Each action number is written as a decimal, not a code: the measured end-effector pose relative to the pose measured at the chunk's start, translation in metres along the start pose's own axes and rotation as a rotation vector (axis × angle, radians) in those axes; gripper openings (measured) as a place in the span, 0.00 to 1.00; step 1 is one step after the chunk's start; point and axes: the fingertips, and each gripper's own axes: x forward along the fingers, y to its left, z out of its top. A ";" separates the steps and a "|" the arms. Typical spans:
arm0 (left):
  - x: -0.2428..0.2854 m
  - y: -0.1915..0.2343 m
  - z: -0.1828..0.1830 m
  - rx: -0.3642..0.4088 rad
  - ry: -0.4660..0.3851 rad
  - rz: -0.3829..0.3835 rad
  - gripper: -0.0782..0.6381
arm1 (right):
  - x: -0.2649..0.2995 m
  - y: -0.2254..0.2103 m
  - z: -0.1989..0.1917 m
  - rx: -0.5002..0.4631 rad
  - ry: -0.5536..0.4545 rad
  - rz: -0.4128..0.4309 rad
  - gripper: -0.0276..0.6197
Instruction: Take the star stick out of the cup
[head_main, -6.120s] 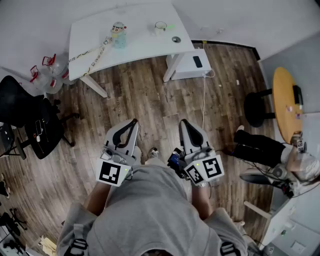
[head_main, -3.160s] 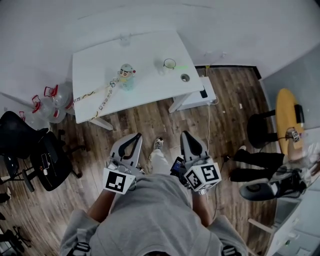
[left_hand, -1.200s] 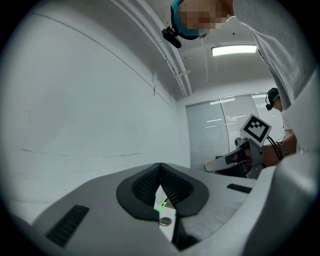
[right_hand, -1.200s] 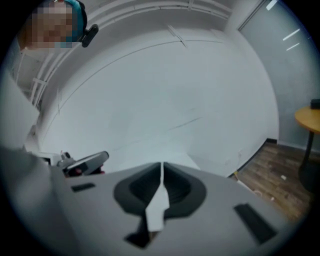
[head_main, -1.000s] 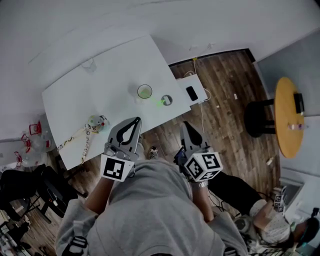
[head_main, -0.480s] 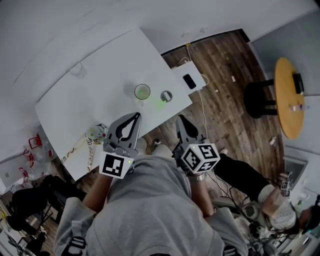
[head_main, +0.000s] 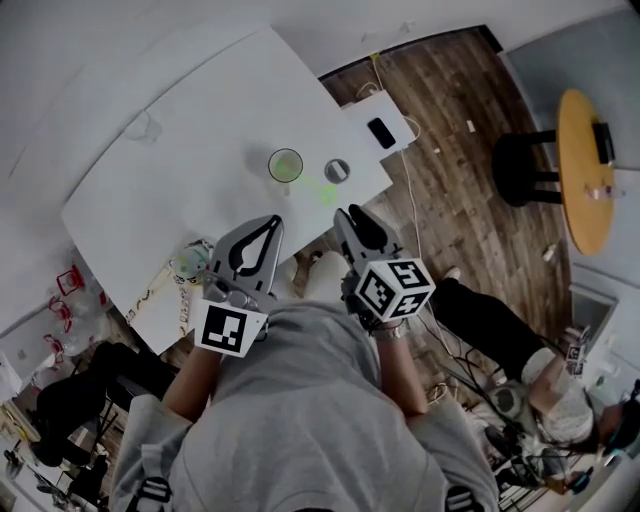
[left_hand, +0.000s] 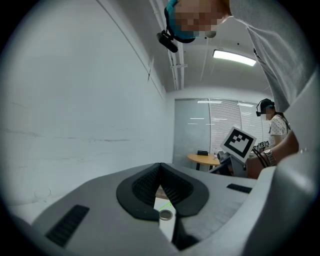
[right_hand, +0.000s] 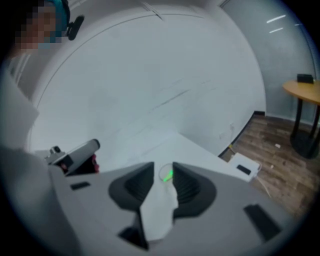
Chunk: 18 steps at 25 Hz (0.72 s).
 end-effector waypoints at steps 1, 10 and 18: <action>0.000 0.000 -0.001 0.003 0.004 -0.006 0.16 | 0.004 -0.001 -0.002 0.006 0.005 -0.004 0.24; -0.001 0.005 -0.010 -0.005 0.027 -0.029 0.16 | 0.030 -0.014 -0.016 0.089 0.041 -0.067 0.25; 0.002 0.009 -0.009 -0.002 0.012 -0.027 0.16 | 0.048 -0.019 -0.020 0.086 0.074 -0.107 0.25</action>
